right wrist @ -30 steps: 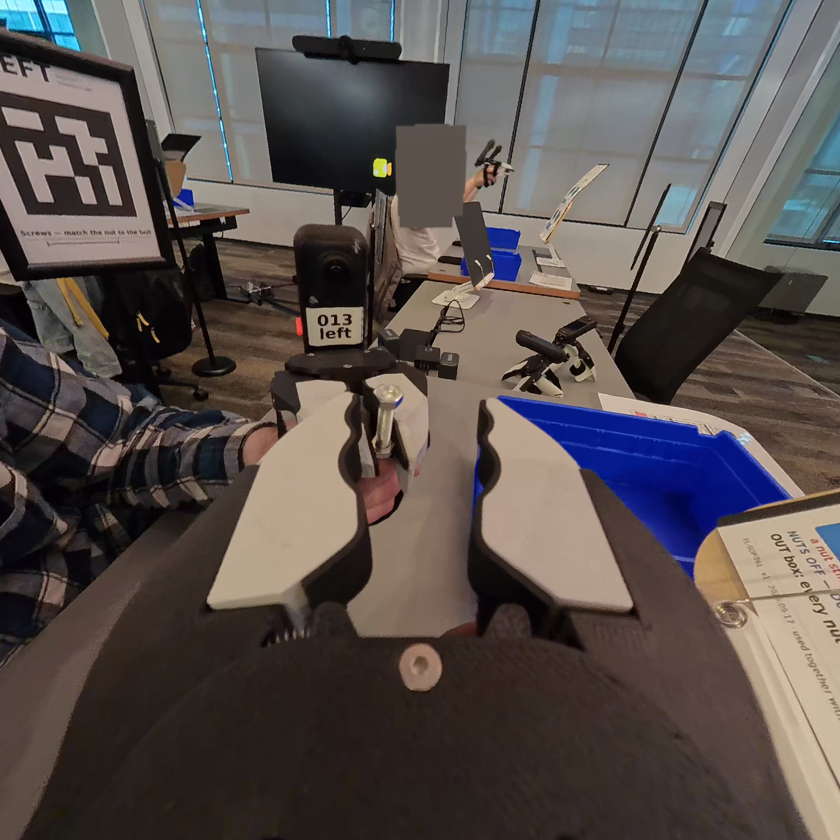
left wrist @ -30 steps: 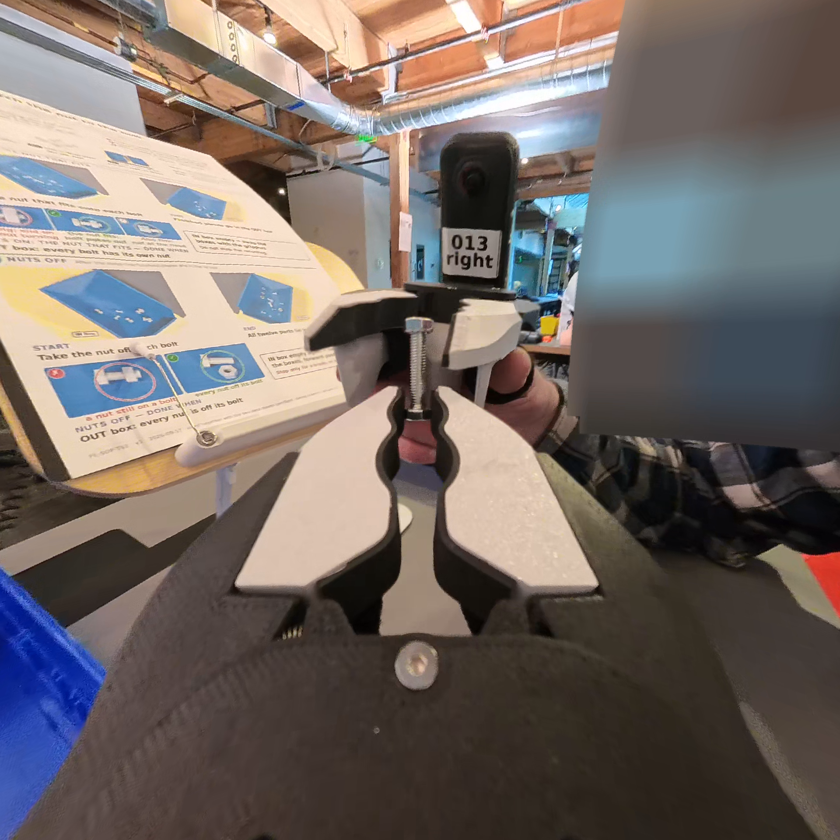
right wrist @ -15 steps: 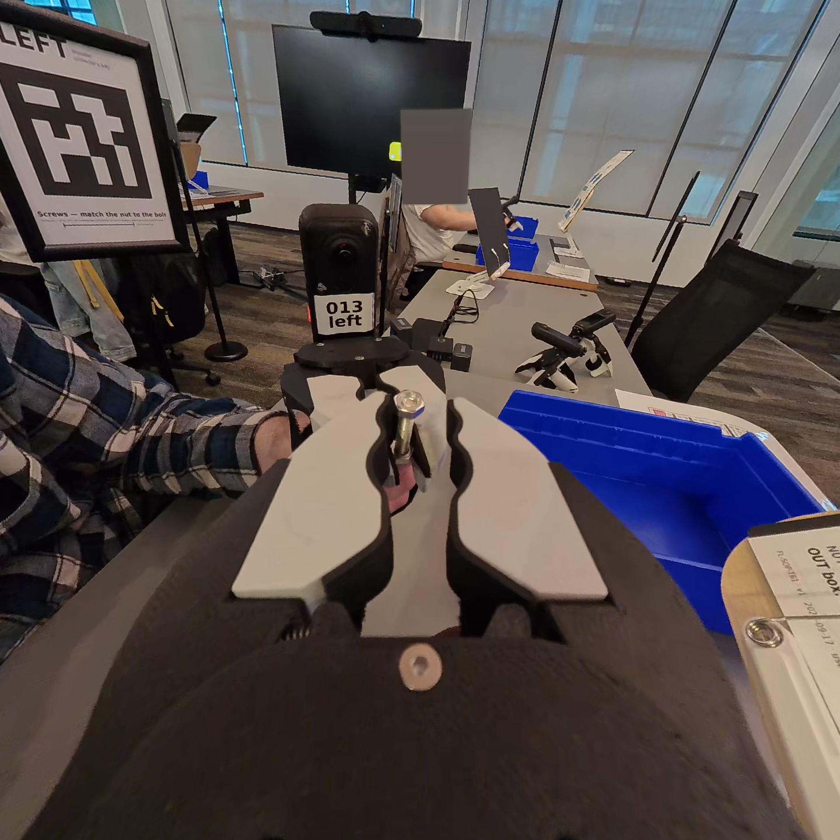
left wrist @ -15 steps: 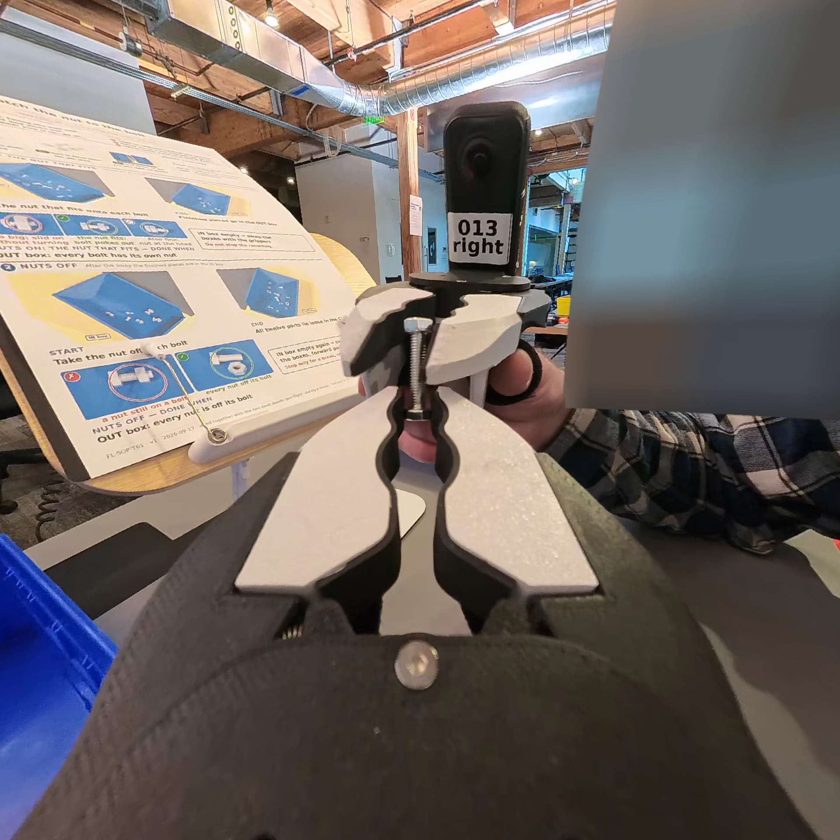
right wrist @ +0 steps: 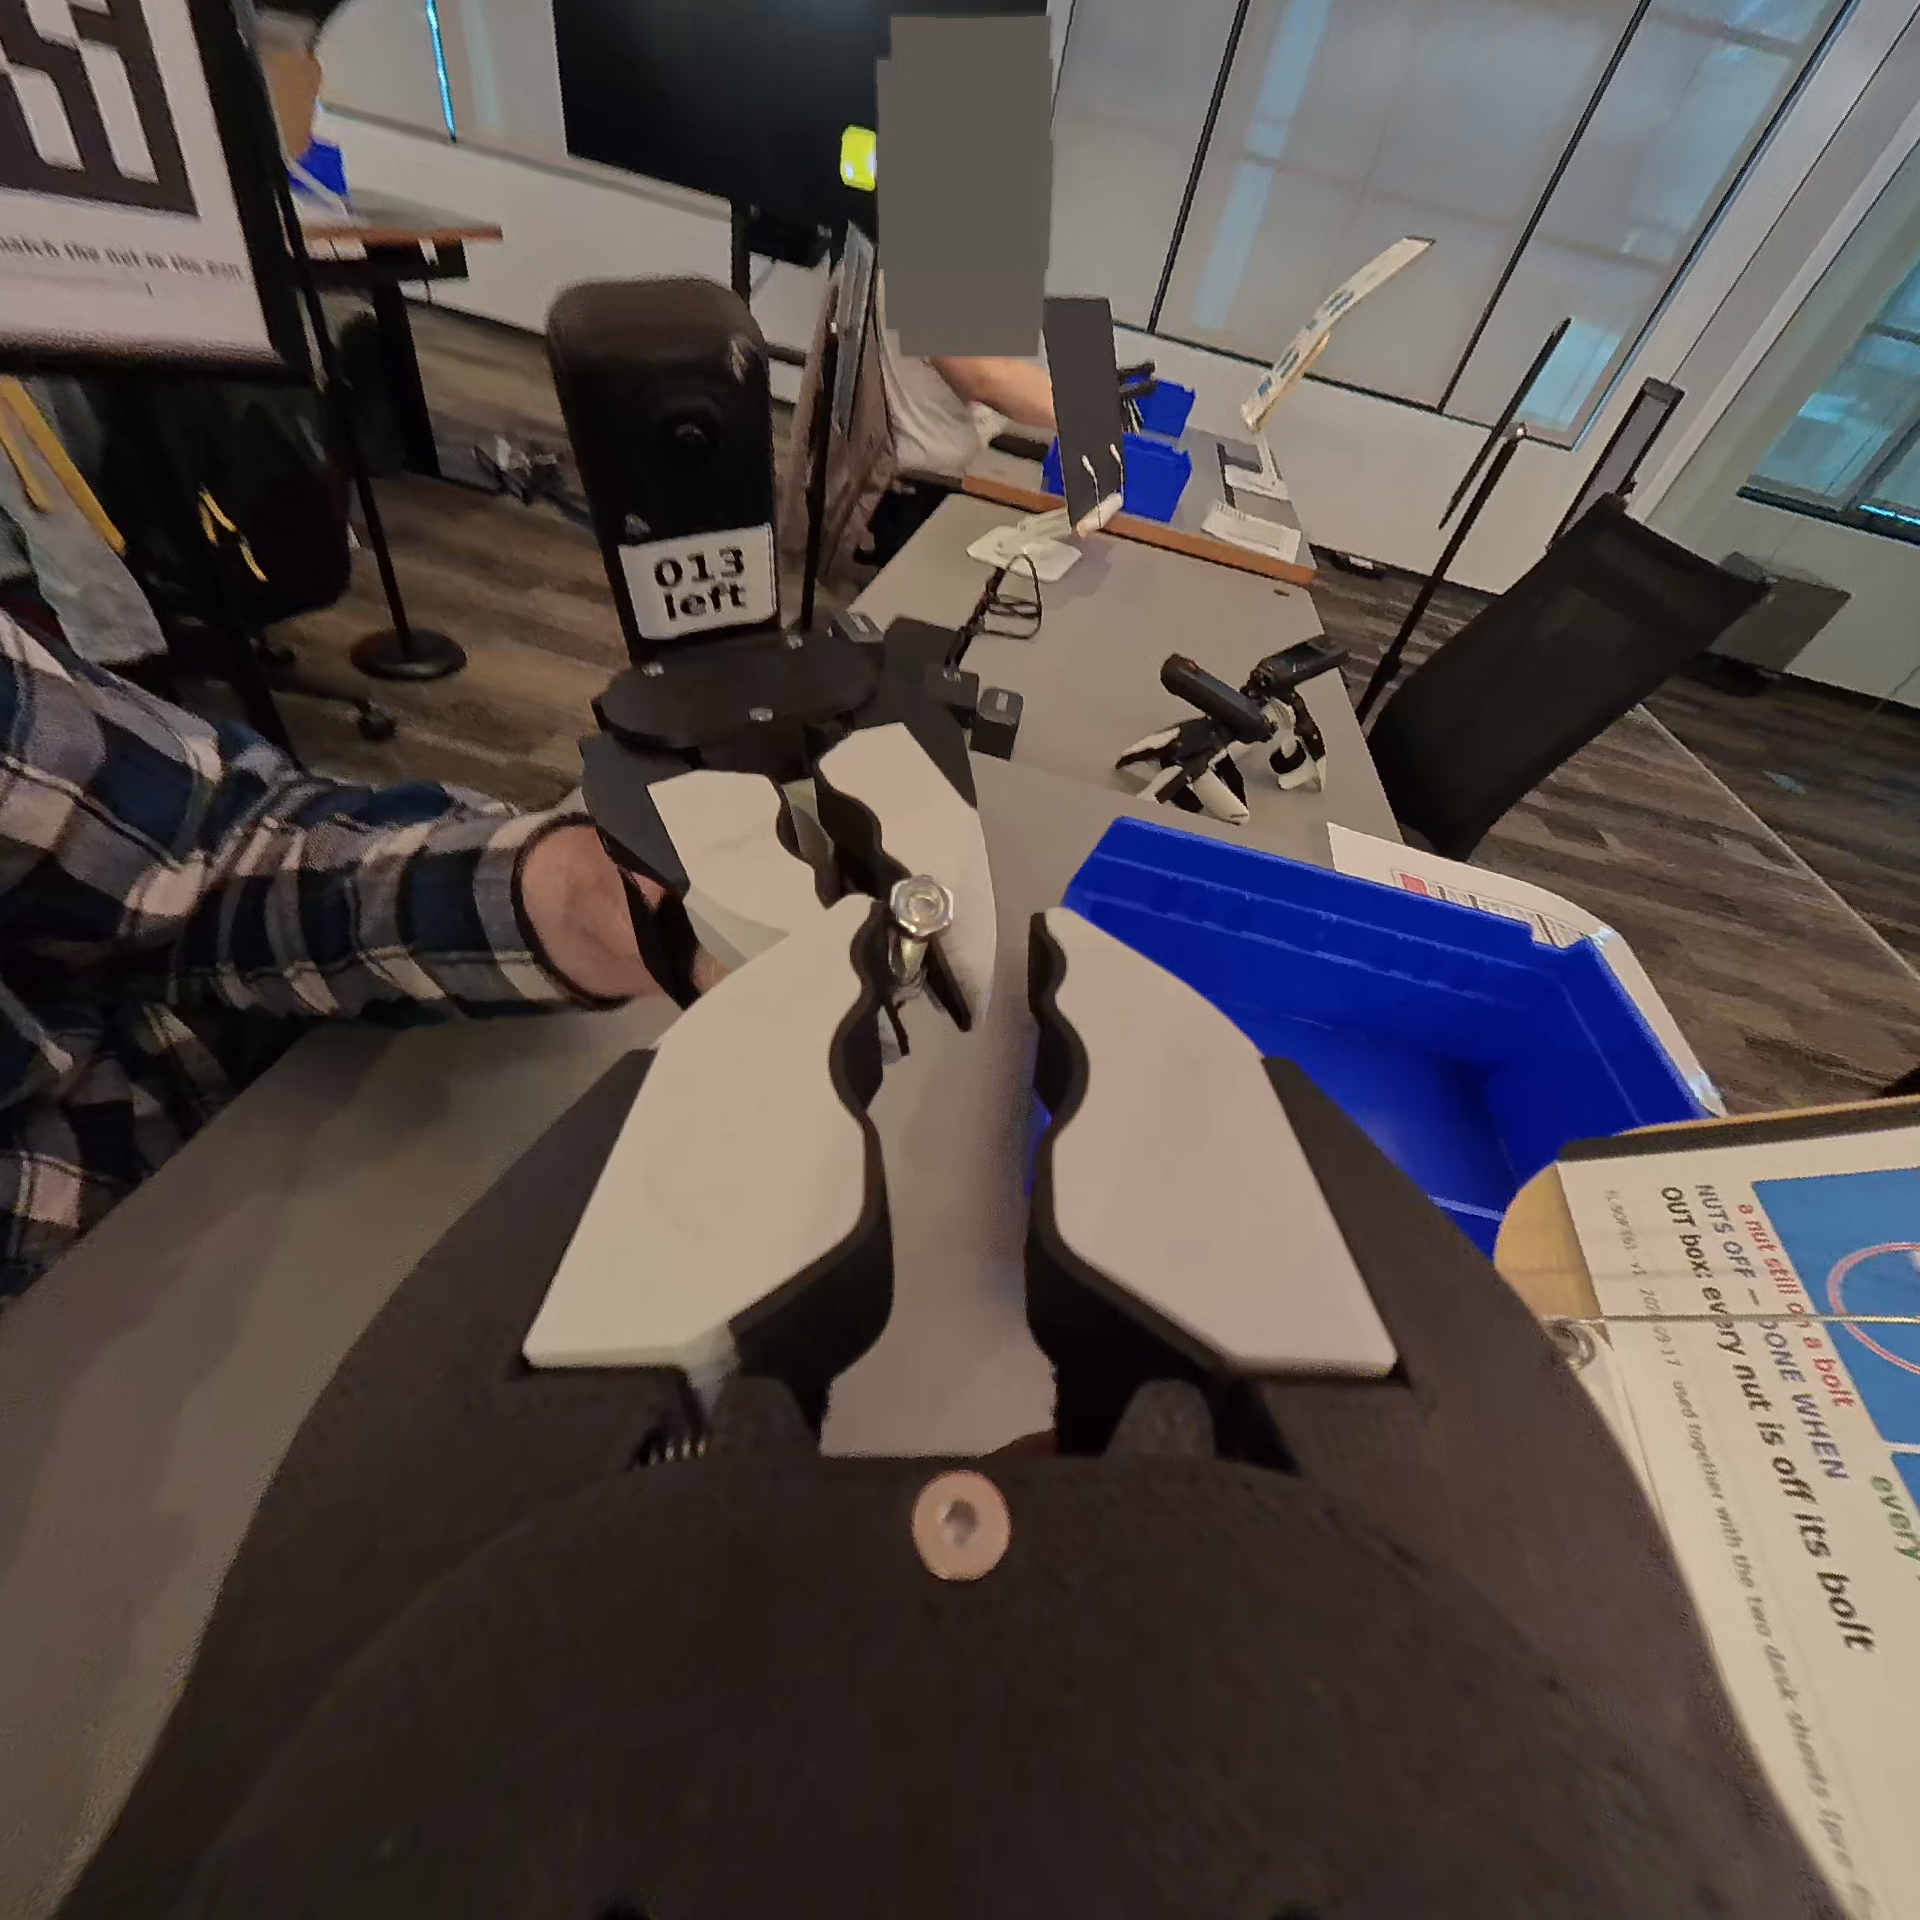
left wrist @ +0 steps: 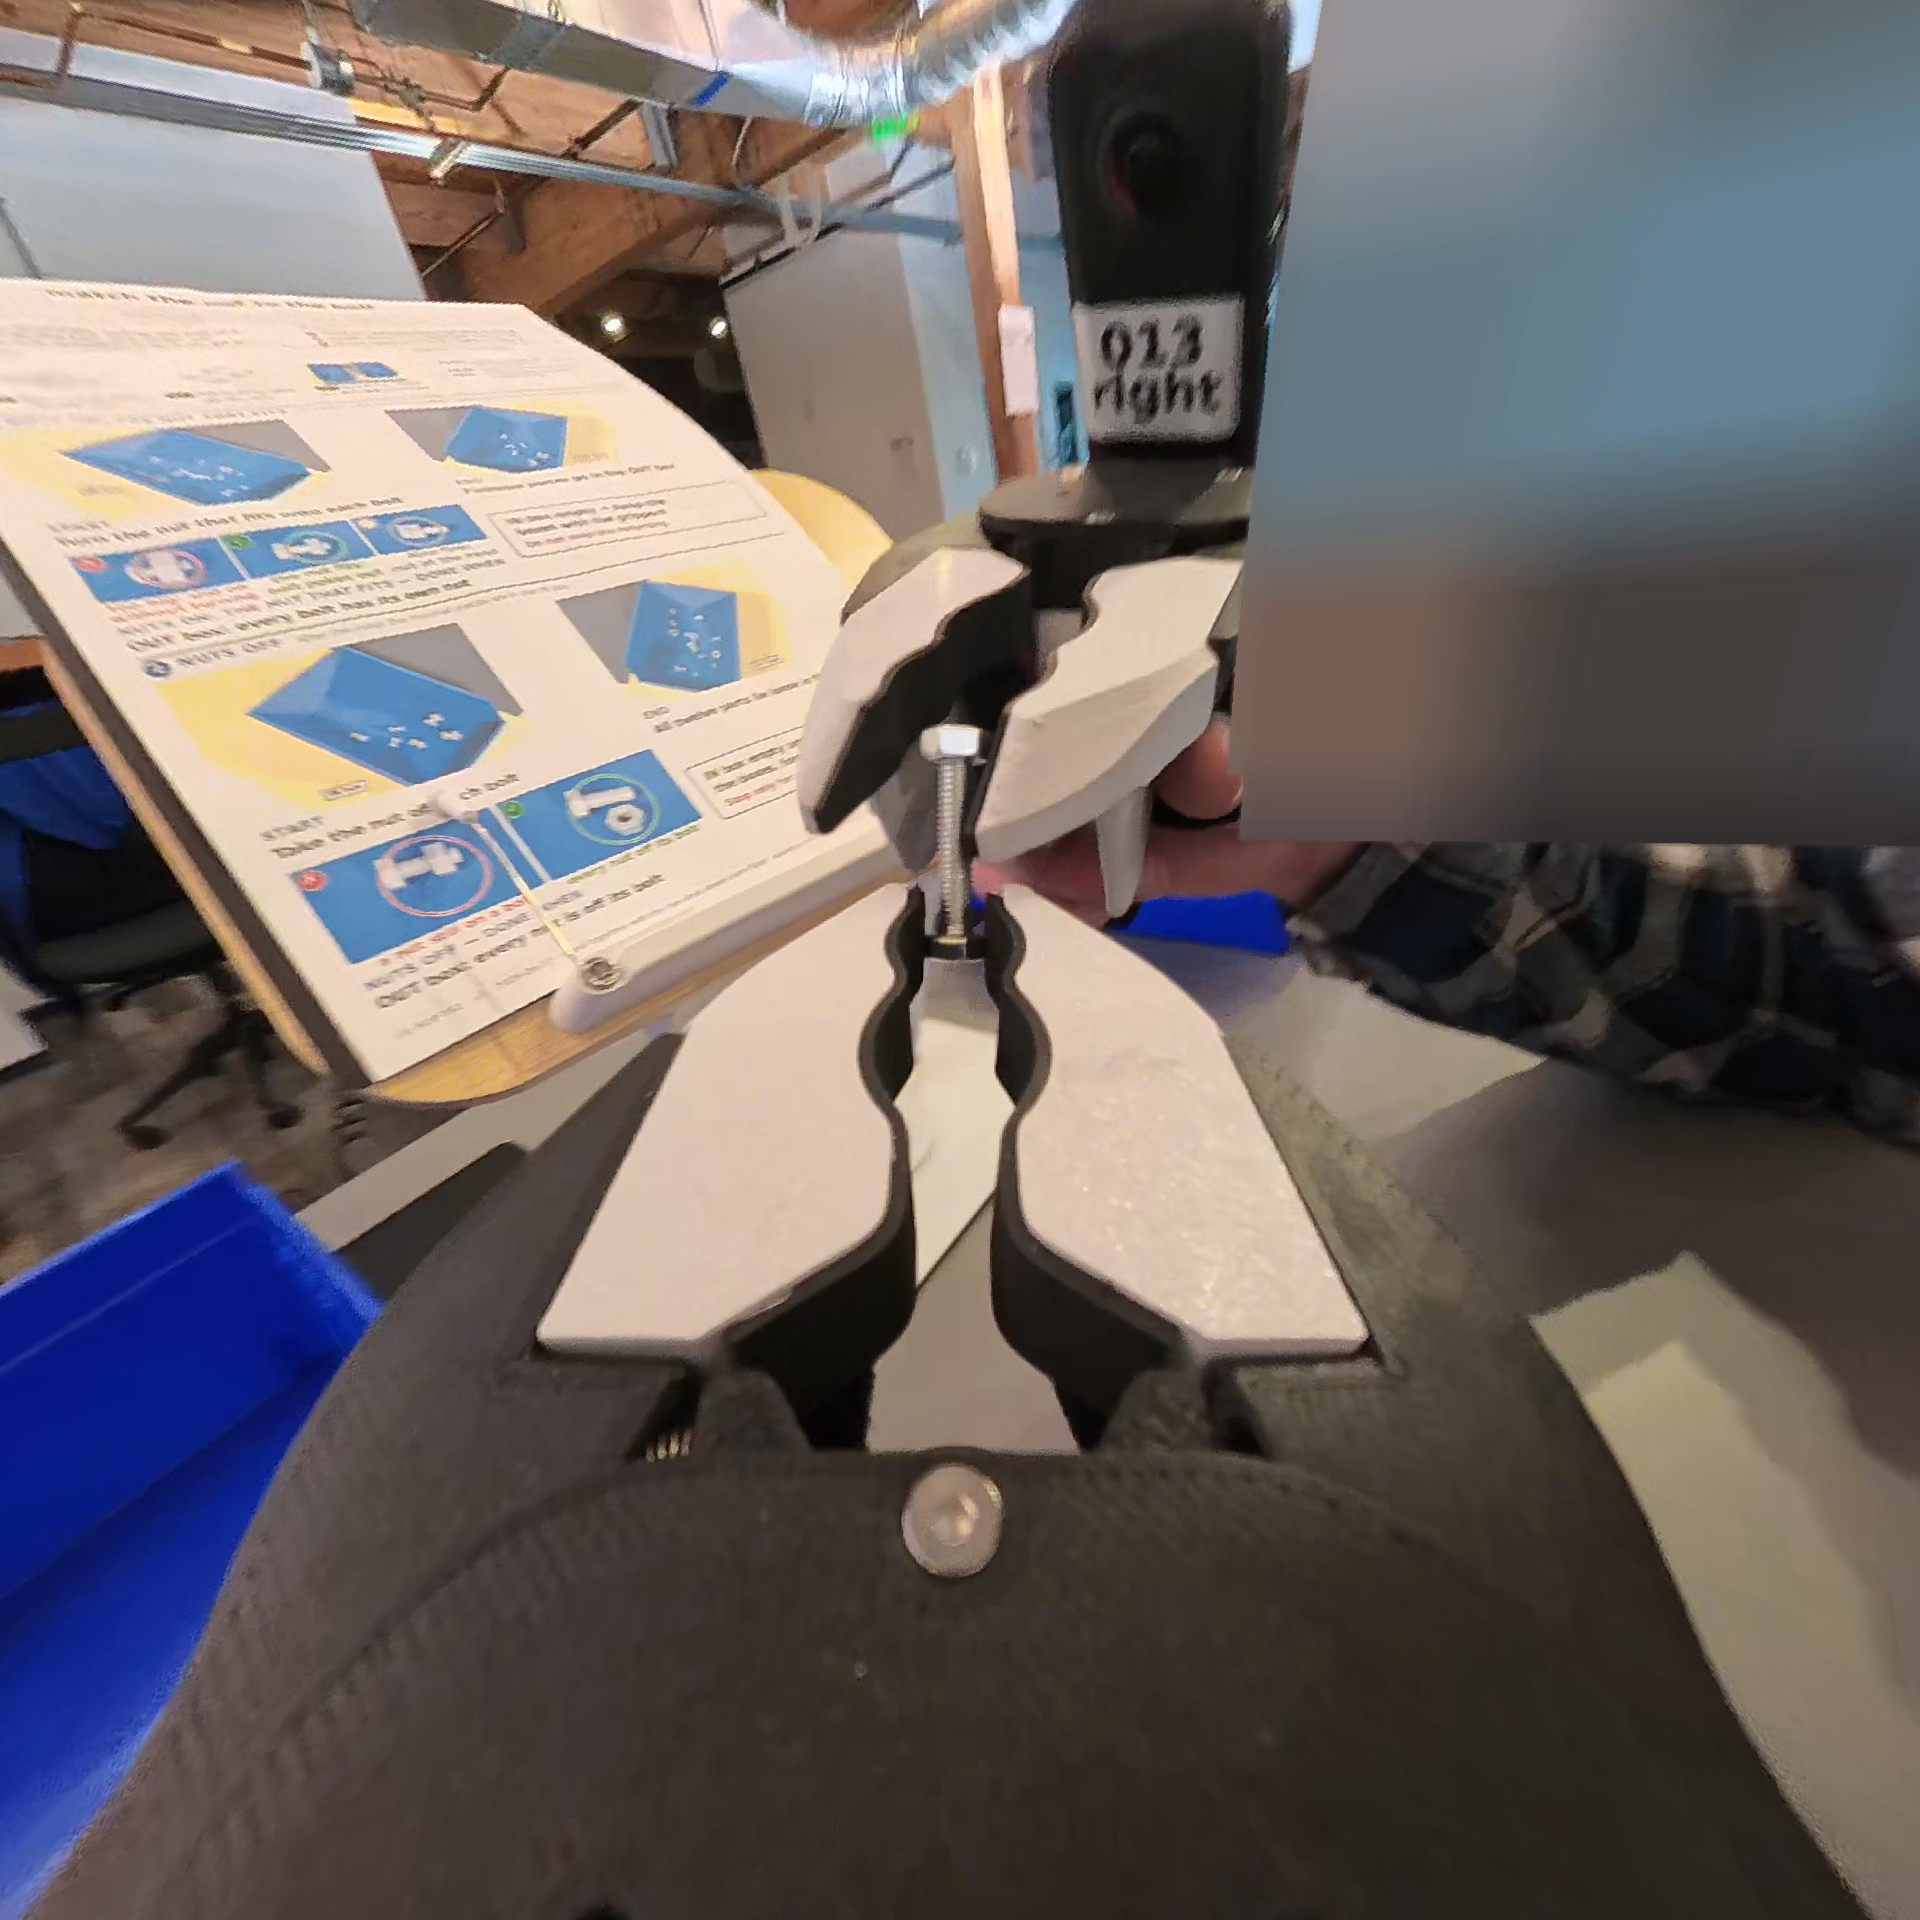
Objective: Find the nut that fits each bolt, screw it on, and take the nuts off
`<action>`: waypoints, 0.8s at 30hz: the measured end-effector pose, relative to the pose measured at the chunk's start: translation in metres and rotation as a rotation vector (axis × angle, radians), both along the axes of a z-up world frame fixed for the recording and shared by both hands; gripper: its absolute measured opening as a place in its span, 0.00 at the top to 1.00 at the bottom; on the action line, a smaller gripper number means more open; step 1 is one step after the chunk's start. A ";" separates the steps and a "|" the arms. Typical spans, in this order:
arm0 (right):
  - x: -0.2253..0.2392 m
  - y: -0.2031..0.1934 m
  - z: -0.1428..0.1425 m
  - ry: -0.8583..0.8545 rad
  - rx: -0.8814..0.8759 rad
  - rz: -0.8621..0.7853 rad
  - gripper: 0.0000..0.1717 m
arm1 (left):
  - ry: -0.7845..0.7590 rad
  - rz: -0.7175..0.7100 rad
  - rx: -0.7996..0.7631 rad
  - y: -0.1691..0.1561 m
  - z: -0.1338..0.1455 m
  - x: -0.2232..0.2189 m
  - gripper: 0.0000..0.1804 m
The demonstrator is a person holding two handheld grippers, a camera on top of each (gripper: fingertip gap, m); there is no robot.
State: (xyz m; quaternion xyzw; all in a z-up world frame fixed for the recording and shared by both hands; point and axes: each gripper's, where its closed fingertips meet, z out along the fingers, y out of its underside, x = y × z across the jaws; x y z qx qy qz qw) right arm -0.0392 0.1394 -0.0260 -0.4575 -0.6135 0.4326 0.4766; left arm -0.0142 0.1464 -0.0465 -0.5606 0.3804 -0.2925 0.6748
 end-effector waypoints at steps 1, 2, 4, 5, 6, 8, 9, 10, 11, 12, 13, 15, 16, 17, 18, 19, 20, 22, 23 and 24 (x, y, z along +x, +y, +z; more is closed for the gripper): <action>0.000 0.000 -0.002 -0.017 0.018 -0.005 0.85 | 0.026 0.018 0.011 0.001 -0.001 0.000 0.94; -0.001 -0.001 -0.004 -0.031 0.033 -0.009 0.85 | 0.051 0.032 0.022 0.002 -0.003 0.001 0.94; -0.002 -0.002 -0.007 -0.047 0.054 -0.015 0.85 | 0.092 0.049 0.039 0.002 -0.006 0.004 0.94; -0.003 -0.003 -0.008 -0.054 0.061 -0.017 0.85 | 0.112 0.057 0.046 0.003 -0.007 0.005 0.94; -0.004 -0.003 -0.009 -0.059 0.067 -0.021 0.84 | 0.131 0.064 0.053 0.002 -0.009 0.006 0.94; -0.006 -0.003 -0.011 -0.066 0.075 -0.030 0.83 | 0.156 0.076 0.065 0.001 -0.012 0.007 0.94; -0.006 -0.003 -0.011 -0.069 0.076 -0.031 0.83 | 0.162 0.079 0.069 0.002 -0.012 0.007 0.94; -0.006 -0.002 -0.011 -0.069 0.076 -0.036 0.83 | 0.162 0.080 0.071 0.002 -0.012 0.007 0.94; -0.005 -0.001 -0.011 -0.069 0.076 -0.041 0.83 | 0.160 0.083 0.074 0.002 -0.011 0.007 0.94; -0.005 -0.001 -0.010 -0.069 0.075 -0.044 0.83 | 0.159 0.088 0.077 0.002 -0.011 0.006 0.94; -0.005 0.000 -0.010 -0.070 0.073 -0.045 0.83 | 0.159 0.091 0.080 0.002 -0.010 0.005 0.94; -0.004 0.000 -0.010 -0.074 0.071 -0.046 0.83 | 0.163 0.100 0.085 0.003 -0.010 0.005 0.94; -0.004 0.000 -0.010 -0.077 0.072 -0.045 0.84 | 0.169 0.104 0.088 0.003 -0.011 0.005 0.94; -0.004 0.000 -0.011 -0.078 0.073 -0.044 0.85 | 0.173 0.108 0.090 0.003 -0.011 0.005 0.94; -0.004 0.000 -0.011 -0.079 0.074 -0.043 0.86 | 0.178 0.109 0.092 0.003 -0.011 0.005 0.94; -0.004 0.000 -0.011 -0.080 0.074 -0.042 0.86 | 0.182 0.109 0.093 0.002 -0.012 0.005 0.94; -0.004 0.000 -0.012 -0.082 0.074 -0.041 0.86 | 0.183 0.108 0.093 0.001 -0.012 0.005 0.94; -0.005 -0.001 -0.014 -0.091 0.078 -0.038 0.86 | 0.184 0.106 0.092 0.001 -0.013 0.006 0.94; -0.005 -0.001 -0.014 -0.093 0.080 -0.040 0.86 | 0.186 0.108 0.092 0.002 -0.013 0.006 0.94; -0.005 0.000 -0.014 -0.090 0.083 -0.044 0.84 | 0.188 0.109 0.093 0.002 -0.013 0.006 0.94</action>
